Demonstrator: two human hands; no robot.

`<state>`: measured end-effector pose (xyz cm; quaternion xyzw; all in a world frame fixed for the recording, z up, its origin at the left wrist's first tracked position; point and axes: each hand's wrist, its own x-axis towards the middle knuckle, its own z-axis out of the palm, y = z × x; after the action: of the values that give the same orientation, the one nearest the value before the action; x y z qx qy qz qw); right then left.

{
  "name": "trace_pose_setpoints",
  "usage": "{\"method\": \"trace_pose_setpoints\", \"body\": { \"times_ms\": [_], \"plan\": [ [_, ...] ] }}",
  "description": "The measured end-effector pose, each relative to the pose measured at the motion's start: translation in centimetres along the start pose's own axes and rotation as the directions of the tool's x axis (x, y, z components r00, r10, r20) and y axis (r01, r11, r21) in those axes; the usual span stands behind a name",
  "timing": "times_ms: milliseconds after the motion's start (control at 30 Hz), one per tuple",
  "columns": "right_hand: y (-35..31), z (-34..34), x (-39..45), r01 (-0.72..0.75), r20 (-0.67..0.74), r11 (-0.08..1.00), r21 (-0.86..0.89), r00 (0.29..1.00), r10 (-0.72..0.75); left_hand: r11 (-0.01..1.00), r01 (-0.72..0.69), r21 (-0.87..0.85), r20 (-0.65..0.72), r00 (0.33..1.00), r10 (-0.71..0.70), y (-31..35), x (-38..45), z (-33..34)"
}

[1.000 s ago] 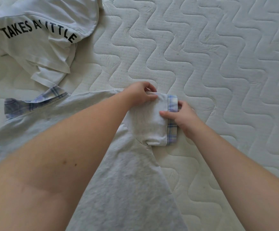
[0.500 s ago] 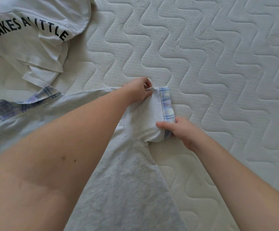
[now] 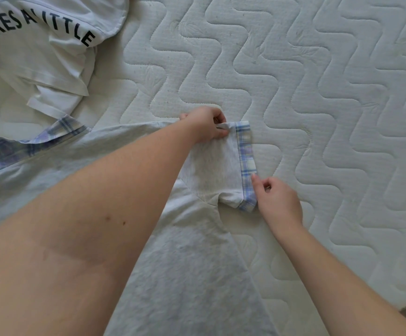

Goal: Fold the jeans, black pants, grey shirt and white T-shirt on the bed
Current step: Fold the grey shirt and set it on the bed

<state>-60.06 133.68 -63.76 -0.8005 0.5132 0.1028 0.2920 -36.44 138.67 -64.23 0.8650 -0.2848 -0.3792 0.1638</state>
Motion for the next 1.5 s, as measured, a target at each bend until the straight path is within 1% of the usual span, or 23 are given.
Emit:
{"method": "trace_pose_setpoints", "body": {
  "times_ms": [33, 67, 100, 133, 167, 233, 333, 400, 467, 533, 567, 667, 767, 833, 900, 1033, 1133, 1167, 1233, 1333, 1433, 1500],
  "plan": [
    [-0.3, -0.1, -0.2, 0.054, -0.109, 0.998, 0.01, 0.993, -0.053, 1.0, -0.004, -0.011, 0.001, 1.0, 0.004, -0.1, 0.1, 0.0],
    [-0.8, -0.1, -0.5, 0.164, -0.217, 0.986, 0.019, 0.964, -0.156, 1.0, -0.007, -0.025, 0.004, 1.0, 0.007, -0.1, 0.1, -0.1],
    [-1.4, -0.1, -0.7, 0.294, -0.291, 0.956, 0.01, 0.915, -0.279, 0.999, -0.008, -0.033, 0.004, 1.0, 0.009, -0.2, 0.2, -0.1],
    [-2.0, 0.2, -1.1, 0.398, -0.31, 0.917, -0.015, 0.87, -0.383, 0.999, -0.009, -0.032, 0.0, 1.0, 0.009, -0.2, 0.3, -0.1],
    [-2.7, 0.7, -1.4, 0.464, -0.287, 0.885, -0.043, 0.843, -0.456, 1.0, -0.008, -0.027, -0.005, 1.0, 0.008, -0.2, 0.3, -0.1],
    [-3.8, 2.5, -2.2, 0.511, -0.19, 0.854, -0.096, 0.833, -0.519, 1.0, -0.005, -0.02, -0.005, 1.0, 0.005, -0.1, 0.3, -0.2],
    [-4.0, 5.5, -3.4, 0.501, -0.045, 0.842, -0.2, 0.854, -0.518, 1.0, 0.008, 0.002, -0.014, 1.0, -0.008, 0.1, 0.1, -0.2],
    [-3.0, 6.8, -3.7, 0.504, 0.009, 0.823, -0.262, 0.854, -0.52, 0.999, 0.003, 0.034, -0.05, 0.999, -0.001, 0.3, 0.0, 0.2],
    [-1.9, 7.6, -3.4, 0.503, 0.018, 0.805, -0.315, 0.851, -0.524, 0.992, 0.001, 0.125, -0.123, 0.992, 0.015, 0.8, -0.2, 1.1],
    [-1.4, 8.1, -3.0, 0.499, 0.015, 0.791, -0.354, 0.849, -0.529, 0.977, 0.0, 0.214, -0.239, 0.97, 0.052, 1.1, -0.9, 2.3],
    [-1.3, 8.3, -2.9, 0.494, 0.011, 0.79, -0.363, 0.85, -0.527, 0.977, -0.012, 0.212, -0.297, 0.952, 0.076, 1.0, -1.5, 2.7],
    [-1.4, 8.7, -2.7, 0.493, 0.011, 0.784, -0.378, 0.849, -0.529, 0.988, -0.089, 0.123, -0.445, 0.885, 0.136, -1.4, -4.6, 3.2],
    [-1.5, 8.5, -2.8, 0.482, 0.019, 0.769, -0.421, 0.852, -0.523, 0.98, -0.122, 0.159, -0.498, 0.847, 0.186, -6.5, -9.4, 3.3],
    [-1.7, 8.4, -3.0, 0.466, 0.037, 0.766, -0.443, 0.863, -0.504, 0.981, -0.073, 0.181, -0.501, 0.851, 0.156, -10.6, -13.2, 3.4],
    [-1.8, 8.3, -3.1, 0.454, 0.058, 0.761, -0.463, 0.873, -0.485, 0.98, 0.025, 0.199, -0.475, 0.877, 0.074, -14.8, -16.9, 3.5],
    [-2.7, 7.7, -3.4, 0.429, 0.105, 0.729, -0.534, 0.889, -0.446, 0.94, 0.183, 0.287, -0.421, 0.906, -0.047, -21.9, -23.7, 4.1],
    [-5.0, 7.2, -4.7, 0.375, 0.076, 0.75, -0.544, 0.913, -0.401, 0.924, 0.286, 0.253, -0.448, 0.881, -0.15, -25.5, -27.0, 4.8],
    [-6.2, 7.6, -5.8, 0.393, 0.074, 0.758, -0.52, 0.905, -0.418, 0.922, 0.309, 0.234, -0.453, 0.874, -0.178, -26.4, -27.7, 5.1],
    [-9.3, 9.6, -9.1, 0.511, 0.132, 0.727, -0.459, 0.848, -0.513, 0.912, 0.359, 0.2, -0.45, 0.86, -0.24, -28.0, -29.4, 5.5],
    [-14.2, 14.7, -14.1, 0.697, 0.273, 0.62, -0.359, 0.714, -0.645, 0.881, 0.442, 0.169, -0.444, 0.832, -0.332, -31.1, -31.6, 6.0],
    [-18.5, 19.2, -17.3, 0.801, 0.385, 0.509, -0.316, 0.598, -0.703, 0.87, 0.471, 0.148, -0.456, 0.813, -0.362, -34.4, -34.0, 6.0],
    [-20.7, 21.4, -18.3, 0.834, 0.465, 0.459, -0.305, 0.551, -0.693, 0.873, 0.47, 0.128, -0.473, 0.803, -0.363, -36.4, -35.0, 5.7]
  ]
}}
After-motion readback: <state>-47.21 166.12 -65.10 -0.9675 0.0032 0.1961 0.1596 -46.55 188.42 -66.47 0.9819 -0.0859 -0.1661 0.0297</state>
